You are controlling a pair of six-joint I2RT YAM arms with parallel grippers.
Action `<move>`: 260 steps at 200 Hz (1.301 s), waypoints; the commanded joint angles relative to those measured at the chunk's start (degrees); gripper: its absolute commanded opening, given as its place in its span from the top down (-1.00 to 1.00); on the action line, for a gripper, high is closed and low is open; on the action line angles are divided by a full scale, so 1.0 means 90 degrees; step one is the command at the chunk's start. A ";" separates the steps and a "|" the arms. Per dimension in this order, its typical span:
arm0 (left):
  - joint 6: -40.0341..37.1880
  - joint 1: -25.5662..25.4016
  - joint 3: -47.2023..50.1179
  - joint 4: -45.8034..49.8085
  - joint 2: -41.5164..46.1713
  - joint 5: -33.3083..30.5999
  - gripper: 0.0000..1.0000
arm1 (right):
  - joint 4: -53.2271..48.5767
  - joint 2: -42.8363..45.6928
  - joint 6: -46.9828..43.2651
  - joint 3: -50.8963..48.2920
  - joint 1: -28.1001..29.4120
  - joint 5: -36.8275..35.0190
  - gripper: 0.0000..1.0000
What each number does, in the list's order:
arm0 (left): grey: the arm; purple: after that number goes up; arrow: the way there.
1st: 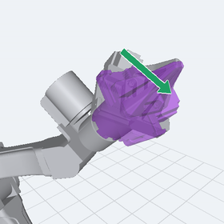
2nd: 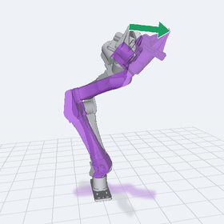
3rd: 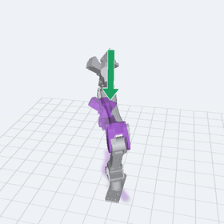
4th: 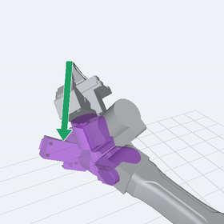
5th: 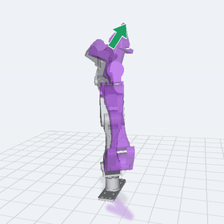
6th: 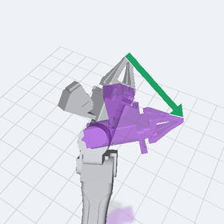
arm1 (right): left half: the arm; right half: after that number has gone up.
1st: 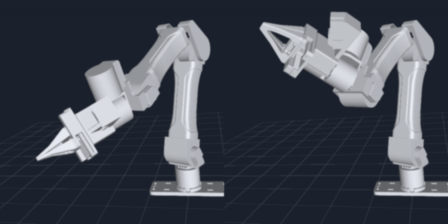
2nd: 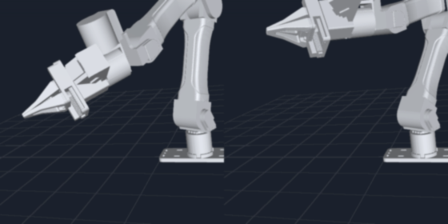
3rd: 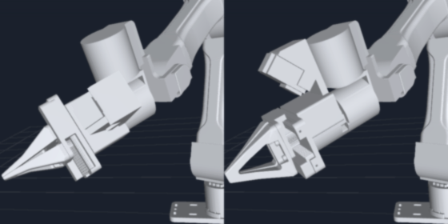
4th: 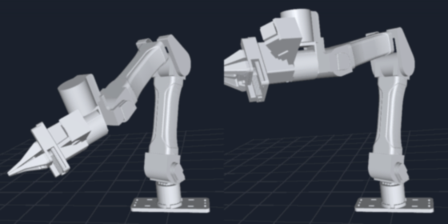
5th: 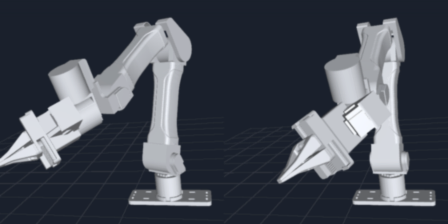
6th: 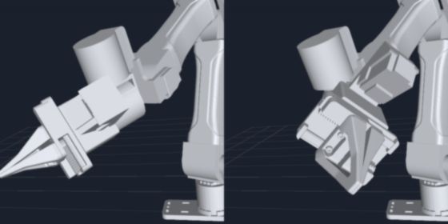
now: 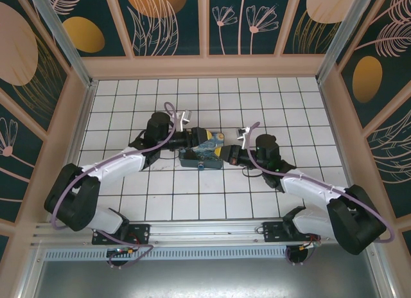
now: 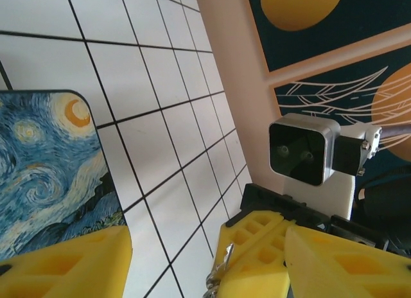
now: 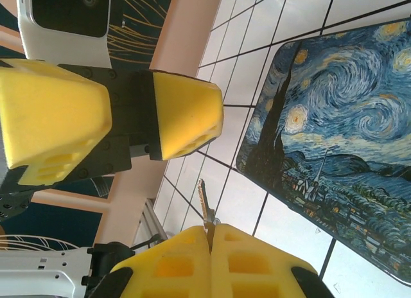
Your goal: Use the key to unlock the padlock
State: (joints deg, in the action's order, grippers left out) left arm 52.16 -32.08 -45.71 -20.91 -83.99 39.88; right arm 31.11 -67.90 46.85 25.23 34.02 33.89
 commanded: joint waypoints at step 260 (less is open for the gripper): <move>0.0491 -0.0137 0.0070 -0.1689 -0.0688 0.0991 0.22 | 0.1308 -0.0561 0.0252 0.0367 -0.0035 0.0481 1.00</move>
State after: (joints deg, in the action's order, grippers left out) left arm 56.18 -32.97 -45.60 -33.04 -89.58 47.53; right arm 38.92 -72.93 48.58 27.14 33.93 36.60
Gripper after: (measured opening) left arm 0.406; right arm 0.047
